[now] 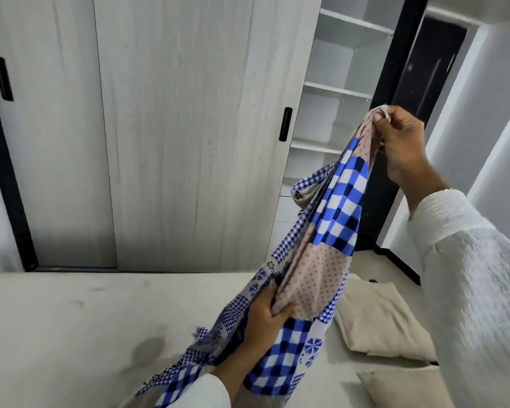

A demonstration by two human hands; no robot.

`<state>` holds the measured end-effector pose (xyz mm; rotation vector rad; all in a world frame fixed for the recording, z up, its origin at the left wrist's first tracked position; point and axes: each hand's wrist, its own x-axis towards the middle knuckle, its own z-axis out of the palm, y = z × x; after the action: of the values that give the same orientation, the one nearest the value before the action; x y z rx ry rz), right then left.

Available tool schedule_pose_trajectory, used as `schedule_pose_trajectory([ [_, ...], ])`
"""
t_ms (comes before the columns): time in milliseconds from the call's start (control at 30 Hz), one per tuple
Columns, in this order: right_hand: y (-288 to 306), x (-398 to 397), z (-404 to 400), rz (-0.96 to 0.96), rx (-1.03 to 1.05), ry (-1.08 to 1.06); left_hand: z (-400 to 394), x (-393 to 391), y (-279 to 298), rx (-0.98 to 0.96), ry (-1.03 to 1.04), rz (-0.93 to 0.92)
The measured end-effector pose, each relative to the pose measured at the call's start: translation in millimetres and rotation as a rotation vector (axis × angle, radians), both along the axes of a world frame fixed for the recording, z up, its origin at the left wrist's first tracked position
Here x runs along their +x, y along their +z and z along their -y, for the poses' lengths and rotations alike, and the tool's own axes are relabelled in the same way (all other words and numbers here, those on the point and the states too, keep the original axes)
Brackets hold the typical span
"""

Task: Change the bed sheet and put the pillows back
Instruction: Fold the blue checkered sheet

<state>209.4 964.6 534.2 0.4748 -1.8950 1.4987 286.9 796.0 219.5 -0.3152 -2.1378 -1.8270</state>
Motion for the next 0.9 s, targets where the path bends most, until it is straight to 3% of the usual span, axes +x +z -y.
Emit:
schedule_pose_trajectory([
  [167, 4.4, 2.1, -10.6, -0.009, 0.010, 0.006, 7.8, -23.5, -6.9, -0.104, 0.219, -0.043],
  [367, 4.4, 2.9, -10.8, 0.010, 0.001, 0.034, 26.4, -46.1, -3.3, -0.133, -0.087, 0.239],
  [600, 5.5, 2.4, -11.8, 0.025, 0.007, 0.004, 38.8, -47.7, -11.3, -0.203, -0.197, 0.402],
  [700, 4.1, -0.5, -11.9, 0.034, -0.008, -0.011, 40.1, -45.4, -13.7, -0.196, -0.110, 0.249],
  [800, 4.8, -0.9, -9.9, 0.033, -0.014, -0.017, 36.6, -42.6, -18.7, -0.441, 0.047, -0.022],
  [900, 6.0, -0.3, -8.4, 0.024, -0.023, -0.022, 31.9, -40.0, -26.3, -0.477, 0.212, -0.135],
])
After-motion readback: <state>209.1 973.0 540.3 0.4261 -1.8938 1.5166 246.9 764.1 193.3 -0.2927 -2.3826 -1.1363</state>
